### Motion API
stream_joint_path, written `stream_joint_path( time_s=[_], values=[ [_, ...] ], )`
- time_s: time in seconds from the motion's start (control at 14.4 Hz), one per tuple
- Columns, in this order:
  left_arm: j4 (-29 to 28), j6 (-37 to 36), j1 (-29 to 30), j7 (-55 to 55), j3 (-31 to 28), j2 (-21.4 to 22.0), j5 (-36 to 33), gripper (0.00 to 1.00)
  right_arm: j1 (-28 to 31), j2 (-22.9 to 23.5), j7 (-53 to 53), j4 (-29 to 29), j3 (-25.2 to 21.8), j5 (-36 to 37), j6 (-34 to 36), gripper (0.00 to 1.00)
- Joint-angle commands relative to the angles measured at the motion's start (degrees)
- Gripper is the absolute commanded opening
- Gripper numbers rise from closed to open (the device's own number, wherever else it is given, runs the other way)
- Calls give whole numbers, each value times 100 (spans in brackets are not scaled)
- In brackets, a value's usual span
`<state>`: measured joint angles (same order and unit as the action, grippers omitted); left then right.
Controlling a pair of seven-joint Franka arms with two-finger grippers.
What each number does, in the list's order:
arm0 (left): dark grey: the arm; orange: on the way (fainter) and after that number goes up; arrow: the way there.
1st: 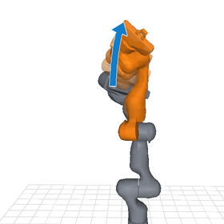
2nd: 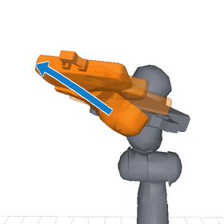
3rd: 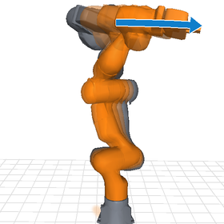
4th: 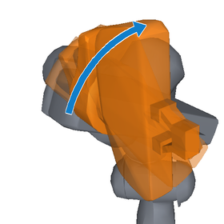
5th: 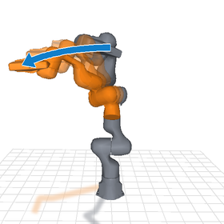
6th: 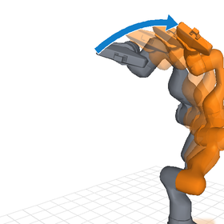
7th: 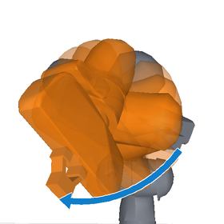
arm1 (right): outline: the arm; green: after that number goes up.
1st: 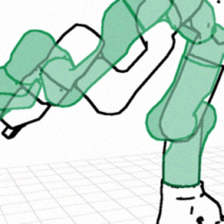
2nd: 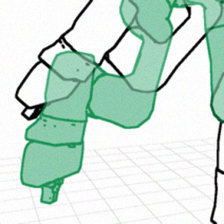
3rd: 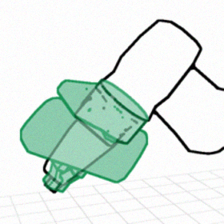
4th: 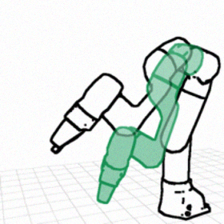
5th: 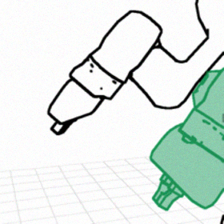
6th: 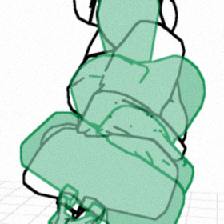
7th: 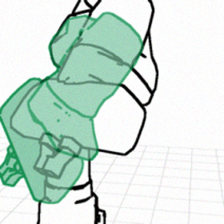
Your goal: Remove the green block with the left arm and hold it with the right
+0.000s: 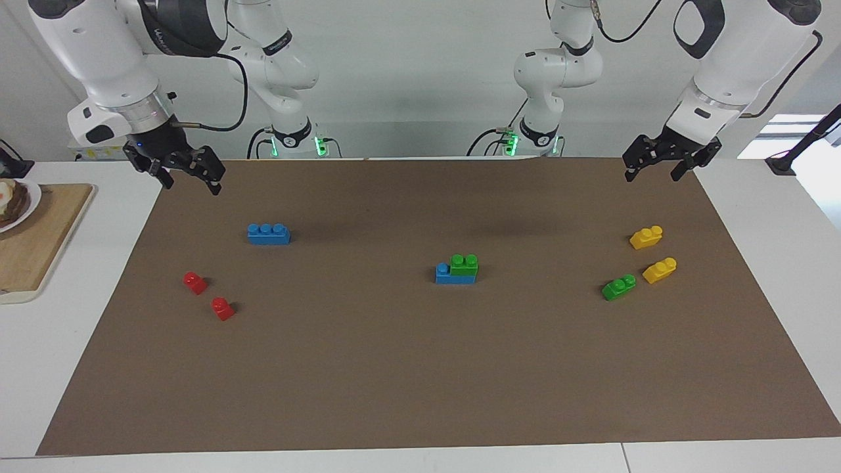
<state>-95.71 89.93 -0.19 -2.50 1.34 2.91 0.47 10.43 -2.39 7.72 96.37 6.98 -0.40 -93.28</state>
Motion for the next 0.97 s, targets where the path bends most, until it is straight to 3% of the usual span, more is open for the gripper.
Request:
stream_joint_path(
  time_s=[0.0,0.56,0.9],
  values=[
    [-132,77,37,-14,33,114,-100,100,12,-95,-235,58,67,14,-15,100],
    [-141,94,37,4,33,122,-100,100,11,-95,-667,75,84,14,-24,100],
    [-852,516,54,22,24,430,-100,100,3,-95,-842,75,93,14,-24,100]
  ],
)
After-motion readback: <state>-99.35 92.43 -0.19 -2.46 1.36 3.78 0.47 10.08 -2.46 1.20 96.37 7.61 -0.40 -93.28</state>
